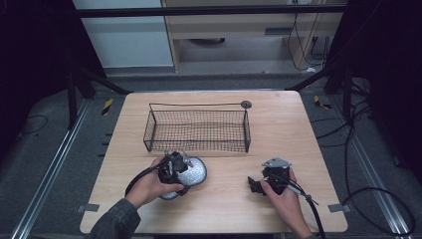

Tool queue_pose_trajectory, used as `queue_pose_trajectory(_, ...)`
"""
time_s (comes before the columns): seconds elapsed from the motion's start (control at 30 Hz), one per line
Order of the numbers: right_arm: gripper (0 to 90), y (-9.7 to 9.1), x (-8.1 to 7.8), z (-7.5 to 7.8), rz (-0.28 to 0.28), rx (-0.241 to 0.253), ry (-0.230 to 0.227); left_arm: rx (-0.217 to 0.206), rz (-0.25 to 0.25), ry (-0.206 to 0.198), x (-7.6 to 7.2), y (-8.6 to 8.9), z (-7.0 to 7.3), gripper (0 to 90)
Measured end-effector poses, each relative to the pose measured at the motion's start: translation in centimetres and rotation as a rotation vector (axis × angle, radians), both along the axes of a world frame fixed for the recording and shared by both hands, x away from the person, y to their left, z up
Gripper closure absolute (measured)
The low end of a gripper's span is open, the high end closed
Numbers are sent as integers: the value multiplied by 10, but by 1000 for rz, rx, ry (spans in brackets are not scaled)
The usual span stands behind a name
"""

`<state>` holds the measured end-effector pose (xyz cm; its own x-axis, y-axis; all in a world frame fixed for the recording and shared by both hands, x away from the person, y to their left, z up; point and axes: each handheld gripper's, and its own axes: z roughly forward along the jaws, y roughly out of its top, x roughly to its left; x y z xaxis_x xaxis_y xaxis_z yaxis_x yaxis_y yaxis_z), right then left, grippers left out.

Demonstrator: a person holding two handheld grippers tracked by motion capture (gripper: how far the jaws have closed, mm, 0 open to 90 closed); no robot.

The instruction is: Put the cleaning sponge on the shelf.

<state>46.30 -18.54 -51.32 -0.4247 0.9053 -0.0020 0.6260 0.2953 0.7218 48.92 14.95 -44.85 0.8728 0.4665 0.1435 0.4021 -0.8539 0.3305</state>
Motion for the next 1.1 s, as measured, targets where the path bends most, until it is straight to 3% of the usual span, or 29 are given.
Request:
queue_pose_trajectory(0.43,4,0,0,0,0,0,0,11,18,-100,-3,21,31,110)
queue_pose_trajectory(0.9,4,0,0,0,2,-2,-1,27,11,-180,-1,35,60,122)
queue_pose_trajectory(1.1,4,0,0,0,2,-1,0,38,8,-197,1,38,69,125)
